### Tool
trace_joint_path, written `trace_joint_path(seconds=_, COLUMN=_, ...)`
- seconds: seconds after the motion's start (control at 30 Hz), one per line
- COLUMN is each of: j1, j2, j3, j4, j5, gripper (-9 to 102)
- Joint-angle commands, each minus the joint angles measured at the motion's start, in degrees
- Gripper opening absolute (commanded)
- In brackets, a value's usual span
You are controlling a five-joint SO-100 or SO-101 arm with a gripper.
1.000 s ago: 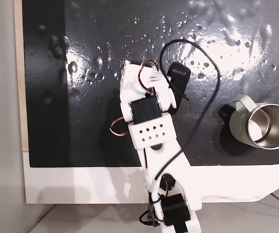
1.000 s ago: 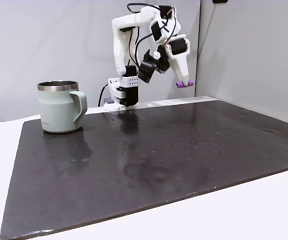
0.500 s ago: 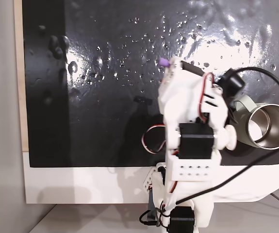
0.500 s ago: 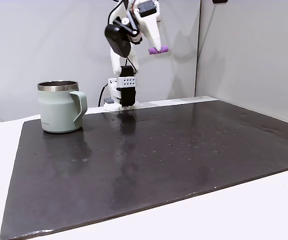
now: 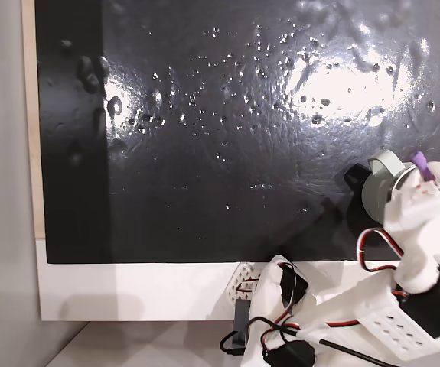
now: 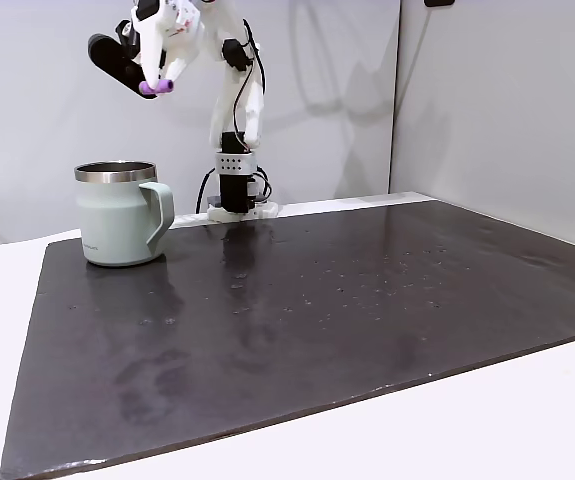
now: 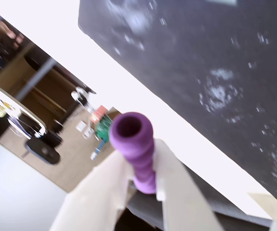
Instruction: Grasp a pengrip and put it in the cup.
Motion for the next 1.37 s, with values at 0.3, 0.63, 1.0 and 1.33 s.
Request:
trace_joint_path(seconds=0.3, j1=14.7, j2=-7.7, j3=1.9, j4=-0.3, j5=-6.1, gripper=0)
trace_joint_path(seconds=0.63, j1=15.3, j2=-5.2, j3=8.7, j4=-0.8, j5=-5.5, gripper=33)
trace_joint_path(seconds=1.0, j1=13.1, j2=-0.7, j3=13.1, j4=-2.4, j5=-4.7, gripper=41)
trace_joint_path(seconds=1.33, j1=12.6, j2=0.4, j3=14.0, j4=-2.7, j5=-4.5, gripper=41)
